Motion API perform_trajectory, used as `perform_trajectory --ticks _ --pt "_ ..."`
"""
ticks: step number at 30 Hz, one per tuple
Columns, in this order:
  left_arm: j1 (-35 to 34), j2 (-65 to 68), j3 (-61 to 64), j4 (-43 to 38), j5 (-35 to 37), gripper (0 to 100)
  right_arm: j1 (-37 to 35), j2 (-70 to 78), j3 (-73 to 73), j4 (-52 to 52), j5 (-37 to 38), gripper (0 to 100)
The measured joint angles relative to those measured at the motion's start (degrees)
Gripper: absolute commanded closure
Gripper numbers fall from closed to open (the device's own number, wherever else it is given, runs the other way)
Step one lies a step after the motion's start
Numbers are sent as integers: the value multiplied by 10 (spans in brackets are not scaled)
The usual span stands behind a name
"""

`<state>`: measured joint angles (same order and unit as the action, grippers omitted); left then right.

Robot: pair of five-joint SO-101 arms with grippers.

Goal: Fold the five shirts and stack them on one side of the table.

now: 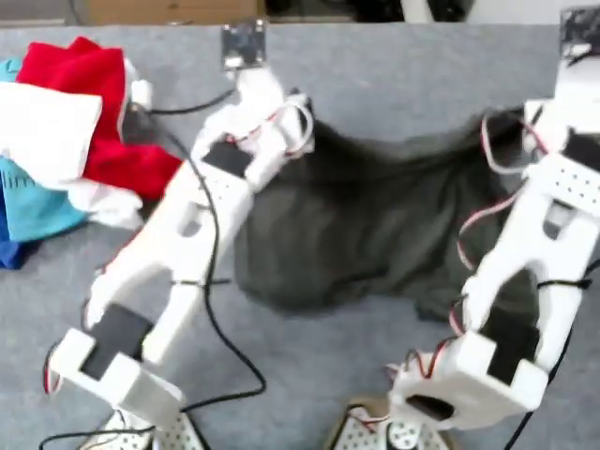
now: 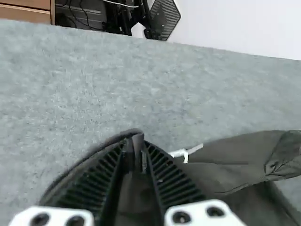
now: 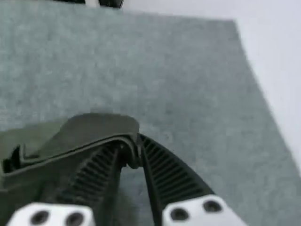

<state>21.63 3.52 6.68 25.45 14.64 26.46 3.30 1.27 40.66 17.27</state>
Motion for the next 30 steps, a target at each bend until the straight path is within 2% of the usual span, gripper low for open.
perform_trajectory --ticks 5,7,9,11,14,19,22,26,28,30 --pt "26 61 -49 13 0 967 1 0 141 -135 -53 997" --pt "37 68 -96 51 0 889 1 6 176 -189 -63 997" --pt "40 69 -147 109 4 811 1 28 185 -220 -67 997" --pt "40 69 -201 184 33 773 1 57 185 -233 -69 997" --pt "20 69 -280 295 88 767 3 116 181 -242 -69 997" --pt "-70 69 -375 438 96 767 23 188 106 -229 -69 997" --pt "-124 68 -398 519 39 769 25 211 71 -209 -69 997" --pt "-148 75 -396 669 -38 769 29 219 47 -200 -69 997" --pt "-153 76 -359 716 -53 769 29 220 47 -200 -69 997" --pt "-156 76 -283 729 -85 769 29 220 47 -200 -69 997"
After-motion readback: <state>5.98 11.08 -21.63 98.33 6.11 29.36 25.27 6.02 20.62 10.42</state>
